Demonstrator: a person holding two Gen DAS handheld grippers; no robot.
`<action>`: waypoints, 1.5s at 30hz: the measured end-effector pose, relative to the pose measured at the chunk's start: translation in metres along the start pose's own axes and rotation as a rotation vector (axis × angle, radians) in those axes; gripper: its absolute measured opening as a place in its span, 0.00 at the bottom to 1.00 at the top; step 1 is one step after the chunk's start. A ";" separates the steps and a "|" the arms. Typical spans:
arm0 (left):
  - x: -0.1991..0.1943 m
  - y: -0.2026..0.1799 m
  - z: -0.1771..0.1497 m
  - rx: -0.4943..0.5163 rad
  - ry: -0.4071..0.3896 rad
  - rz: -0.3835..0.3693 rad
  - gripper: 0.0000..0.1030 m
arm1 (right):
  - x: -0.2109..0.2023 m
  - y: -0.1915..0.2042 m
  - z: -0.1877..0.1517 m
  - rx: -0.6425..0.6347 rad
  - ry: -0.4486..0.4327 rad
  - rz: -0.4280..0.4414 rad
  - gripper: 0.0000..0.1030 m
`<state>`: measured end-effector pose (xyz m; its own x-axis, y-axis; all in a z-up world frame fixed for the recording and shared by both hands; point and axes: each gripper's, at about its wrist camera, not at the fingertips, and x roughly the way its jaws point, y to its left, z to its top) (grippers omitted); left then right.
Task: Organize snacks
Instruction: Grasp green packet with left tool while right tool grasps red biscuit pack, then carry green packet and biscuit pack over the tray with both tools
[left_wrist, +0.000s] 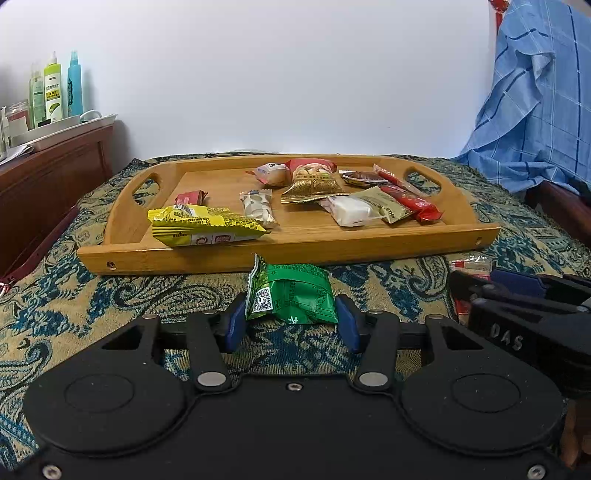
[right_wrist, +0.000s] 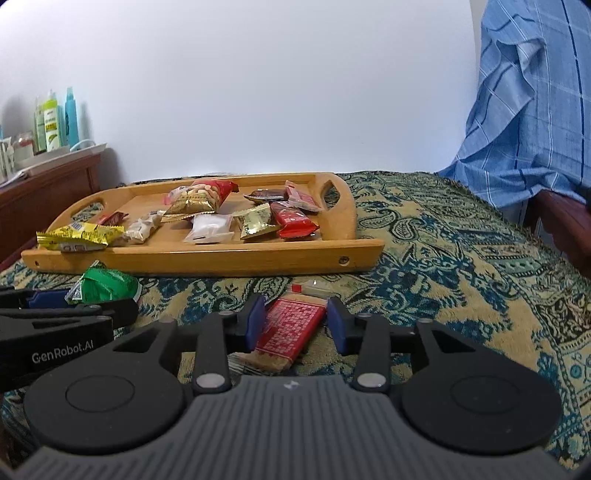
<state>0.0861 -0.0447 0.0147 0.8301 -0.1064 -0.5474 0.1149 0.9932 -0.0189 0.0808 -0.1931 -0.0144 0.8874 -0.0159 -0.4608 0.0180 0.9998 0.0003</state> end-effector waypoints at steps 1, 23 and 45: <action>0.000 0.000 0.000 0.001 0.000 0.000 0.46 | 0.001 0.001 0.000 -0.005 0.008 0.005 0.53; -0.018 -0.001 0.001 -0.036 -0.060 -0.031 0.37 | -0.009 0.013 0.000 0.032 -0.052 0.048 0.35; -0.036 0.041 0.096 -0.122 -0.201 -0.111 0.35 | -0.003 -0.002 0.105 0.256 -0.086 0.220 0.35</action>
<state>0.1134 -0.0052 0.1133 0.9091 -0.2105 -0.3594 0.1549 0.9718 -0.1776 0.1271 -0.1964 0.0804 0.9184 0.1880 -0.3481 -0.0727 0.9452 0.3184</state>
